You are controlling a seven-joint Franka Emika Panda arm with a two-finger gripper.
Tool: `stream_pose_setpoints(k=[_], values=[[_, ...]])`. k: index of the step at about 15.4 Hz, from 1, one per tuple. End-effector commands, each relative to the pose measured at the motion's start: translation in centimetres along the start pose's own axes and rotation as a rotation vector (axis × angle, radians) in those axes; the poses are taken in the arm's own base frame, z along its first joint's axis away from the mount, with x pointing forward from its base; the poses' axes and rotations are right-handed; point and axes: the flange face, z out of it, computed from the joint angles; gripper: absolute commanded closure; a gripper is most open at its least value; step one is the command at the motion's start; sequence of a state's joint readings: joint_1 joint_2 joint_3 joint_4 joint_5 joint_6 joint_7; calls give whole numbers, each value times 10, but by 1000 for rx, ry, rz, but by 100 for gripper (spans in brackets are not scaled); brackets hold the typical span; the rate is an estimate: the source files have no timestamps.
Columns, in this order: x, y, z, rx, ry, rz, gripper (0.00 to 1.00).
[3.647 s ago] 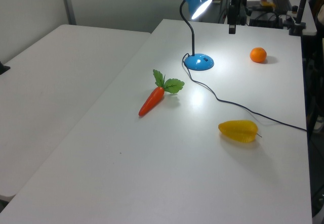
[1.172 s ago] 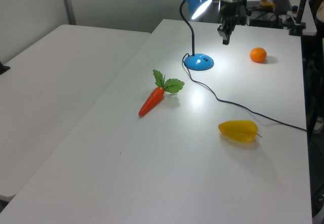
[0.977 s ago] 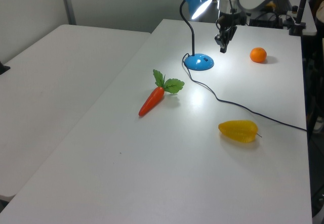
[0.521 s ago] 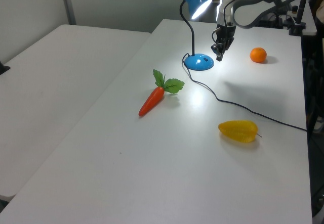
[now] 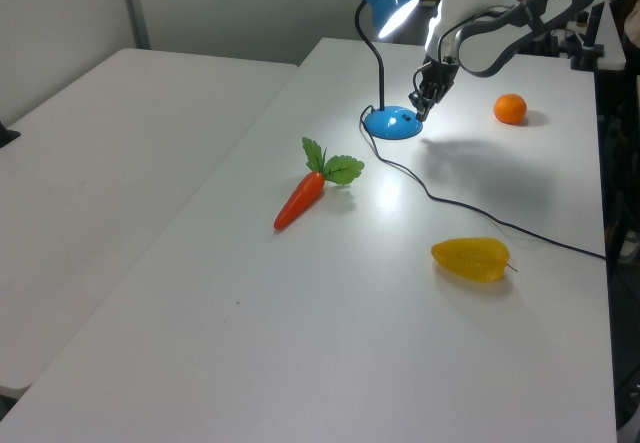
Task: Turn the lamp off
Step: 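Move the gripper down onto the switch on the blue lamp base, then press the lamp base switch down with the gripper fingertips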
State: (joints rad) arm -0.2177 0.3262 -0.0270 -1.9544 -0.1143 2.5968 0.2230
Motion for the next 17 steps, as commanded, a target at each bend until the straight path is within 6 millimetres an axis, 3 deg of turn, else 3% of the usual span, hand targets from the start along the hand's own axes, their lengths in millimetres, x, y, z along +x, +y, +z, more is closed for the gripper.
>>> stream_pose_setpoints(k=[1,9,17], values=[[6,6,10,4,74,-33,100],[17,11,17,4,134,-66,100],[13,9,26,-2,123,-80,100]])
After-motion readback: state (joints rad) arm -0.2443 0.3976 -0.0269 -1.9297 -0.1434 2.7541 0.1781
